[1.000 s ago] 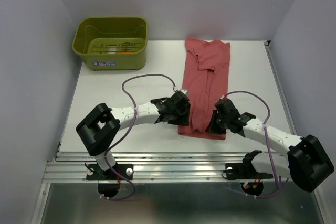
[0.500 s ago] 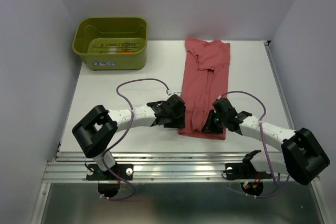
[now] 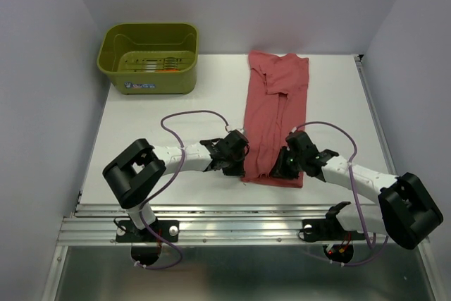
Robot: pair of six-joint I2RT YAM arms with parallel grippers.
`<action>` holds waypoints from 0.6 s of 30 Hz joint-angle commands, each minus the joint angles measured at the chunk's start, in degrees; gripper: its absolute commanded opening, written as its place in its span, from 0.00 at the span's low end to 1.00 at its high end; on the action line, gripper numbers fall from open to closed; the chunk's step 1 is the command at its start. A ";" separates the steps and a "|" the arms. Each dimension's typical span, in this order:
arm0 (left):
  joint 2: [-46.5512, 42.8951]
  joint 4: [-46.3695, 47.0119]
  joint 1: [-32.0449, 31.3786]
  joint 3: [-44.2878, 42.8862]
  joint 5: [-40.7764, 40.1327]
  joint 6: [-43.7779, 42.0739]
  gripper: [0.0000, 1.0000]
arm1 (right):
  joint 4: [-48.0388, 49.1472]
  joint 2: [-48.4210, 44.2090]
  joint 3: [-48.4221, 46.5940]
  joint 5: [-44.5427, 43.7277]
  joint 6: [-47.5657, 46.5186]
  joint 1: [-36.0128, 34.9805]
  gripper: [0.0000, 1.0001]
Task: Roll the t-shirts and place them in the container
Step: Roll the T-shirt to the center of the board.
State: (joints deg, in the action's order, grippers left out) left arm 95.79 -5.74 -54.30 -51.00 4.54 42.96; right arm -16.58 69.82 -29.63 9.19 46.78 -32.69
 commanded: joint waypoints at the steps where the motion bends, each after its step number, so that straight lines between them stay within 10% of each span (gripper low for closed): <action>1: -0.60 -0.33 -0.45 1.08 0.21 -0.07 0.00 | 2.17 -0.82 -1.40 0.48 0.50 -0.01 0.26; 18: -2.62 -0.15 -0.45 1.35 -0.93 1.25 0.00 | 5.77 3.39 1.32 0.57 0.85 -0.01 0.29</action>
State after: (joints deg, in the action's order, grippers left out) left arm 95.72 -5.61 -54.30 -50.85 4.43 43.86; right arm -12.95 72.55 -29.26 9.82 47.83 -32.69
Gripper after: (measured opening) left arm 0.037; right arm 0.296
